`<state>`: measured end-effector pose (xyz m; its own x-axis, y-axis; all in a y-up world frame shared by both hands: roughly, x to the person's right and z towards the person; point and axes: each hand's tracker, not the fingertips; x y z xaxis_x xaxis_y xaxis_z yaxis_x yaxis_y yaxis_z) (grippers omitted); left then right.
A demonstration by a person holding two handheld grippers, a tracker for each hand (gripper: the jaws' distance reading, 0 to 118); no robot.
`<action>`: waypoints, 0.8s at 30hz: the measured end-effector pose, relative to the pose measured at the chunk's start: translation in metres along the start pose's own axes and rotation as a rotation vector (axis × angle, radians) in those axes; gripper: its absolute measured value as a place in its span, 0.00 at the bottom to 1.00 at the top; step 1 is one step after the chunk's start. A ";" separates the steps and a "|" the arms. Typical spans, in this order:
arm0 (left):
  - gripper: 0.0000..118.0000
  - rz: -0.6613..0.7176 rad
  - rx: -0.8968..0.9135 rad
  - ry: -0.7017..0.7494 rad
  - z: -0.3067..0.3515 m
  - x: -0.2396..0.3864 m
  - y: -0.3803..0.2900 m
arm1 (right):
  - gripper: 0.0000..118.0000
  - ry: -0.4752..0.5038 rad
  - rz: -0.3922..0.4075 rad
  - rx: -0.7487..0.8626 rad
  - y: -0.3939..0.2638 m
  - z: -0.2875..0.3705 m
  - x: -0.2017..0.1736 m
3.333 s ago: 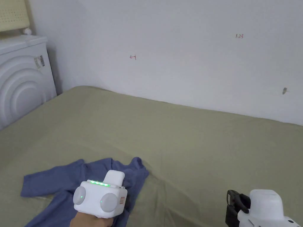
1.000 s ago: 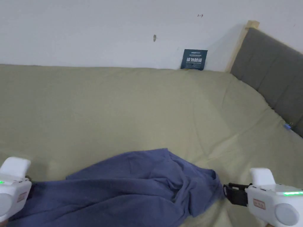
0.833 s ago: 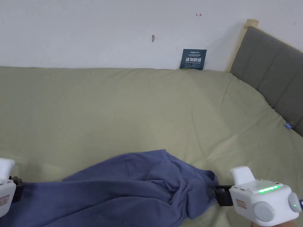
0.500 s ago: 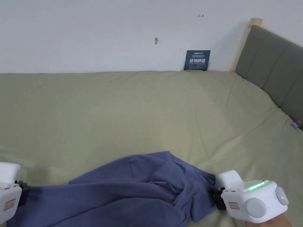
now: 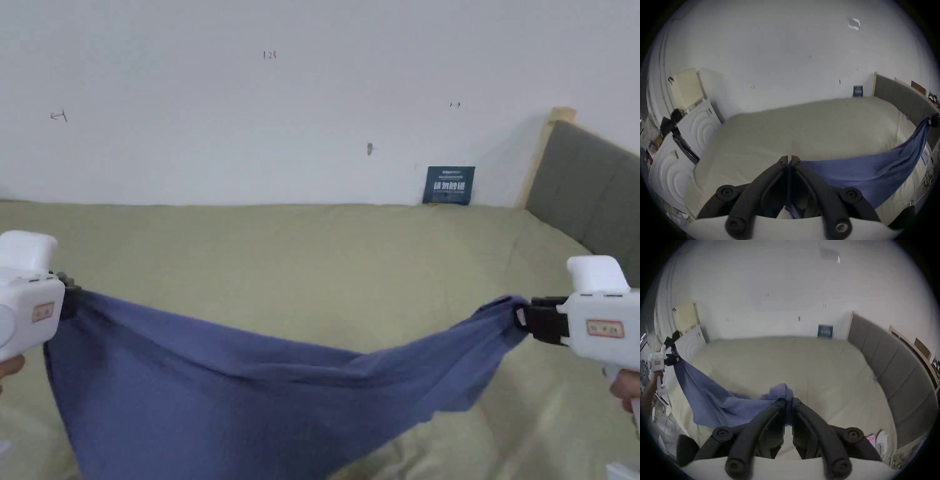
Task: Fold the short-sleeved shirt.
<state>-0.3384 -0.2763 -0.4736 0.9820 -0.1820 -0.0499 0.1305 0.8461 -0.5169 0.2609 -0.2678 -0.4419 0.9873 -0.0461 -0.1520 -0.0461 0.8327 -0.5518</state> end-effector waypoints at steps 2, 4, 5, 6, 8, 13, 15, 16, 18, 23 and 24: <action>0.00 0.024 0.070 0.014 0.022 -0.016 0.032 | 0.08 -0.004 -0.011 0.090 0.037 0.024 -0.013; 0.00 0.052 0.133 0.034 0.040 -0.032 0.062 | 0.08 -0.019 -0.029 0.173 0.072 0.045 -0.020; 0.00 0.067 0.163 0.043 0.048 -0.041 0.077 | 0.08 -0.032 -0.040 0.219 0.088 0.054 -0.022; 0.00 0.081 0.184 0.050 0.055 -0.048 0.090 | 0.08 -0.044 -0.054 0.250 0.103 0.061 -0.023; 0.00 0.107 0.244 0.066 0.069 -0.062 0.118 | 0.08 -0.069 -0.079 0.339 0.136 0.078 -0.025; 0.00 0.124 0.329 0.091 0.082 -0.076 0.177 | 0.08 -0.117 -0.079 0.485 0.201 0.096 -0.029; 0.00 0.122 0.353 0.106 0.080 -0.078 0.195 | 0.08 -0.116 -0.073 0.521 0.218 0.092 -0.029; 0.00 0.118 0.354 0.110 0.075 -0.078 0.201 | 0.08 -0.125 -0.061 0.532 0.225 0.088 -0.032; 0.00 0.106 0.356 0.131 0.061 -0.076 0.209 | 0.08 -0.150 -0.041 0.532 0.233 0.071 -0.035; 0.00 0.117 0.299 0.147 0.003 -0.062 0.181 | 0.08 -0.174 -0.029 0.469 0.213 -0.005 -0.037; 0.00 0.136 0.271 0.137 -0.015 -0.061 0.170 | 0.08 -0.182 -0.031 0.442 0.204 -0.024 -0.037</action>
<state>-0.3782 -0.1287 -0.5708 0.9680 -0.1085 -0.2264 0.0494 0.9664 -0.2522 0.2117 -0.1093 -0.5682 0.9996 -0.0100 0.0267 0.0137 0.9892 -0.1458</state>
